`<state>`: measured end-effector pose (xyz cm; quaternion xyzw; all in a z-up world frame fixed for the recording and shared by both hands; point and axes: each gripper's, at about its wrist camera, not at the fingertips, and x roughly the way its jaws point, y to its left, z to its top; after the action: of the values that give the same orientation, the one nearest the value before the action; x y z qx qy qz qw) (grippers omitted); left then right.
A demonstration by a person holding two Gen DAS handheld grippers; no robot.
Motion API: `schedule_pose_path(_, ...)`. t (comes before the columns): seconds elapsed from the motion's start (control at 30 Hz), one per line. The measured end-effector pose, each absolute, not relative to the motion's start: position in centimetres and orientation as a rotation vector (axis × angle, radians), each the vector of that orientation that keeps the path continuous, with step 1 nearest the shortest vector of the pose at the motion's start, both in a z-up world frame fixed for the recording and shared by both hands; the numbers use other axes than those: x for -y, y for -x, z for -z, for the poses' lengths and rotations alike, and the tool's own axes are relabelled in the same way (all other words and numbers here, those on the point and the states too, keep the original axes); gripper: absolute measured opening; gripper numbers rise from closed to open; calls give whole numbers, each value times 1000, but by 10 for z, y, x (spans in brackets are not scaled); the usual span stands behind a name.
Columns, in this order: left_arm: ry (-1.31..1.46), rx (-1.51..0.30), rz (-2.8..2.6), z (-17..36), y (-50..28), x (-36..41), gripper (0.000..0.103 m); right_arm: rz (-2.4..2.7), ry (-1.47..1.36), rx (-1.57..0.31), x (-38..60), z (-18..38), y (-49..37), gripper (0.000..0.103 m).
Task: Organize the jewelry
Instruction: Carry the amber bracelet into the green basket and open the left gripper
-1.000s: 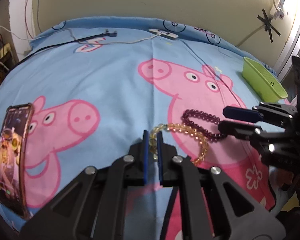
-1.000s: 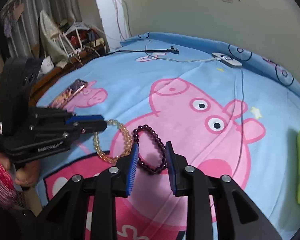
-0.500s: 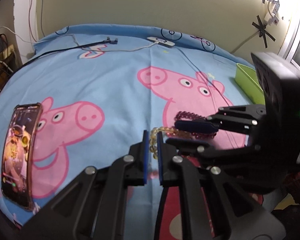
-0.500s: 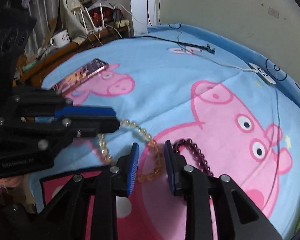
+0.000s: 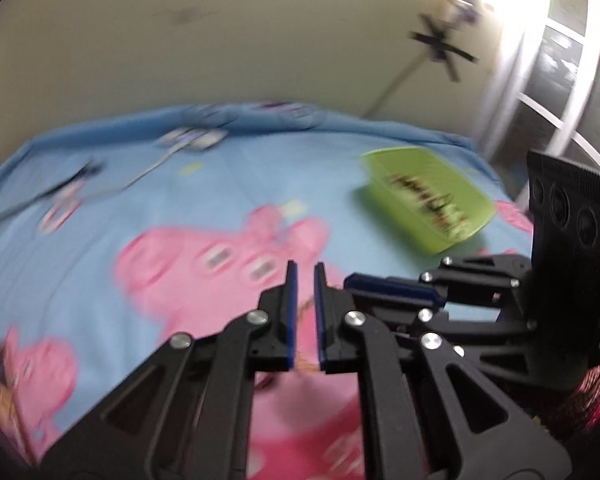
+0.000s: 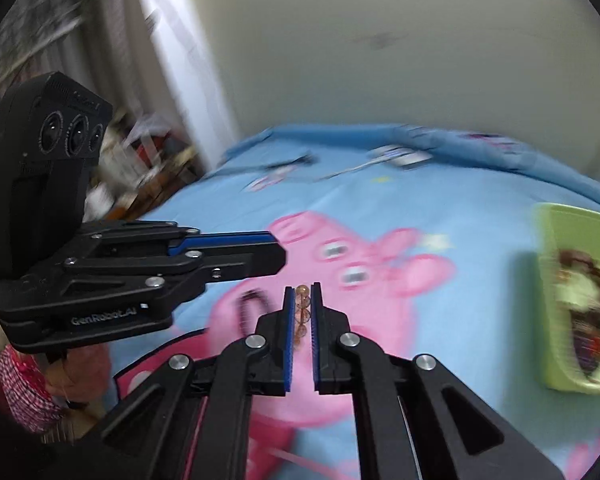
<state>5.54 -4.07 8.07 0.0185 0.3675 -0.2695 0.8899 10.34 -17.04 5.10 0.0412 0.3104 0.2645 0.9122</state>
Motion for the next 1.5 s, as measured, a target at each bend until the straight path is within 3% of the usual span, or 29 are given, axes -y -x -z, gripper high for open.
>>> schedule_pose_path(0.37,-131,-687,758,-118,-90,160,7,-292,-314,-486,336,-94,-90,0)
schedule_pose_path(0.73,-110,-725,737,-124,-108,162,8,-243,-329,-503,369,-96,-104,0)
schedule_pose_path(1.1,-231,-949,690,-50,-169,273,8,-27,-313,-610,392,-66,-146,0)
schedule_pose_path(1.27,-117,-886,704,-81,-162,213,8,-60,-359,-488,391,-86,-106,0)
schedule_pose_path(1.5,30,-795,491,-95,-128,26,8,-375,-358,-511,314,-85,-95,0)
